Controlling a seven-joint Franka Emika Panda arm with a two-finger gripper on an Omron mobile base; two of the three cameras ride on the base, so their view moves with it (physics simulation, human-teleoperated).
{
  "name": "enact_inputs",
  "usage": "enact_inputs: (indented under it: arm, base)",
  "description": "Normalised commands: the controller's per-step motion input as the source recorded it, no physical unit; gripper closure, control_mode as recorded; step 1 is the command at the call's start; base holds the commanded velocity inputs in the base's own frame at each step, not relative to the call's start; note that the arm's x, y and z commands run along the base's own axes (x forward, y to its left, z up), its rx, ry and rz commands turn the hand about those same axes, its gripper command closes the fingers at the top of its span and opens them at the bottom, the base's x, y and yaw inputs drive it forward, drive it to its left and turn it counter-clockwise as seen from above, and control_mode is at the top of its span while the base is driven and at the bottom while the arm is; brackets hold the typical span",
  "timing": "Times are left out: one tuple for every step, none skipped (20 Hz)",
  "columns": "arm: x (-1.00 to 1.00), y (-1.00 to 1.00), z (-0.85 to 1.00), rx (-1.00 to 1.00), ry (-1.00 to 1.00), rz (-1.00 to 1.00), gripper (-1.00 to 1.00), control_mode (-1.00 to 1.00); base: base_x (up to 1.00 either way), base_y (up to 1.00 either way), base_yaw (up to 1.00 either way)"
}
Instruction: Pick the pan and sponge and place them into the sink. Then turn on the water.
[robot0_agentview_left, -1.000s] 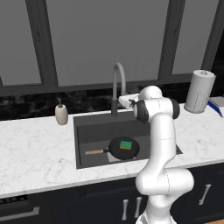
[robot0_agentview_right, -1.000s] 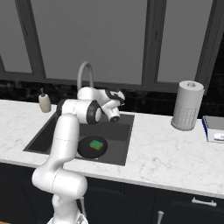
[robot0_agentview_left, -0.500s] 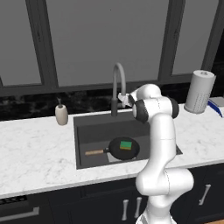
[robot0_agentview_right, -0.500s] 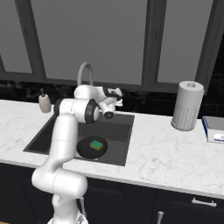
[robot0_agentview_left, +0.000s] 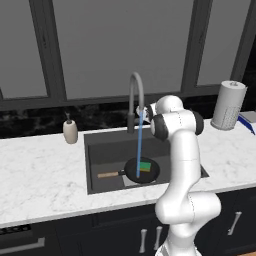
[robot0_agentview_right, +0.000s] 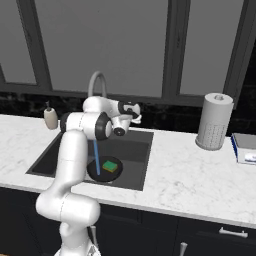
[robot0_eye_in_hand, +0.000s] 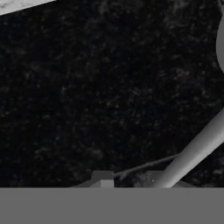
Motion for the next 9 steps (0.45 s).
enact_inputs:
  arm:
    - [-0.19,-1.0,-1.0,0.0,0.0,-0.14,1.0,-1.0]
    - [-0.15,-1.0,-1.0,0.01,0.0,-0.12,1.0,-1.0]
    - [-0.23,-1.0,-1.0,0.03,0.0,-0.11,1.0,-1.0]
    - [-0.34,-1.0,-1.0,0.13,-0.01,-0.06,1.0,-1.0]
    - [-0.49,-1.0,-0.81,0.21,0.0,0.0,1.0,-1.0]
    - [-0.81,-1.0,-0.55,0.27,-0.06,0.0,1.0,-1.0]
    - [-1.0,-1.0,-0.45,0.3,-0.11,0.09,1.0,-1.0]
    - [-1.0,-1.0,-0.38,0.32,-0.15,0.17,1.0,-1.0]
    - [-1.0,-1.0,-0.38,0.34,-0.17,0.22,1.0,-1.0]
  base:
    - [0.0,0.0,0.0]
    - [0.0,0.0,0.0]
    - [0.0,0.0,0.0]
    - [0.0,0.0,0.0]
    - [0.0,0.0,0.0]
    - [0.0,0.0,0.0]
    - [0.0,0.0,0.0]
    - [0.0,0.0,0.0]
    - [0.0,0.0,0.0]
